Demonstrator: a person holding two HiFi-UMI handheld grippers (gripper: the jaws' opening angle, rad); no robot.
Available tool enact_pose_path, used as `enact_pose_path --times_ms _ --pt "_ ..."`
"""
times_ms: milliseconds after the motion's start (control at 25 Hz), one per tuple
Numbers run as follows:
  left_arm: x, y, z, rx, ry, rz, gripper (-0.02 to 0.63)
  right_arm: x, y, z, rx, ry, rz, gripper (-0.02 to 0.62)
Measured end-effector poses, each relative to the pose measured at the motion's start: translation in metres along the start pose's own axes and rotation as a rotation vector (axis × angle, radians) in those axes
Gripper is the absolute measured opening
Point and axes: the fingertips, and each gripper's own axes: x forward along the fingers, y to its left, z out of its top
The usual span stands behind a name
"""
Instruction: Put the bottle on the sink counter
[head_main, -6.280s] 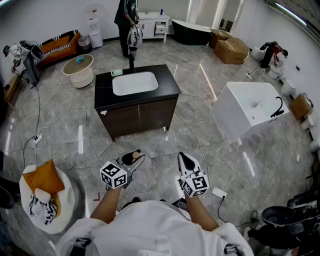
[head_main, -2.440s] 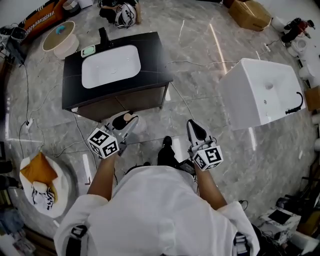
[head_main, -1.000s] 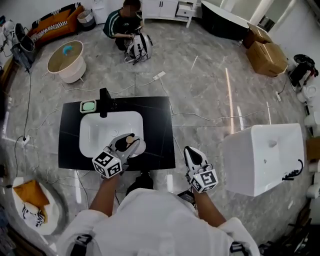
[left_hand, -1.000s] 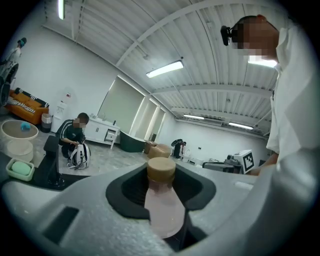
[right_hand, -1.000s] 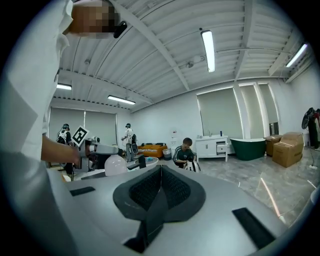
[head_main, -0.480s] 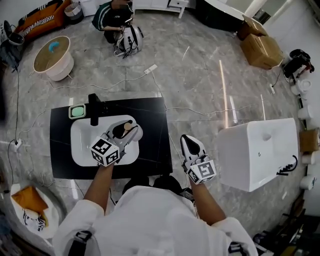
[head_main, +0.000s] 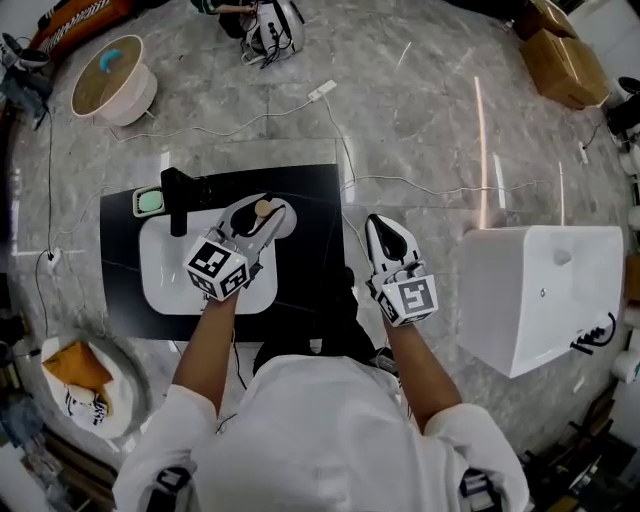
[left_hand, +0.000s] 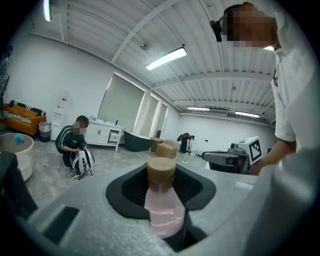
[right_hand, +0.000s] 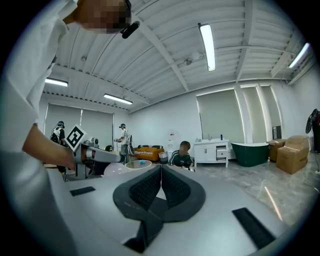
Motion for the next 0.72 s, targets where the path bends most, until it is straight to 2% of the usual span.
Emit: enact_pose_path --times_ms 240,440,720 --pt "0.053 0.027 -0.013 0.044 0.034 0.048 0.138 0.049 -0.037 0.004 -0.044 -0.019 0.032 0.015" --pt "0.079 0.036 -0.044 0.105 0.109 0.074 0.138 0.075 -0.054 -0.016 0.008 -0.001 0.022 0.015" --pt "0.118 0.043 -0.068 0.133 0.118 0.118 0.138 0.090 -0.075 -0.030 0.015 0.015 0.046 0.015"
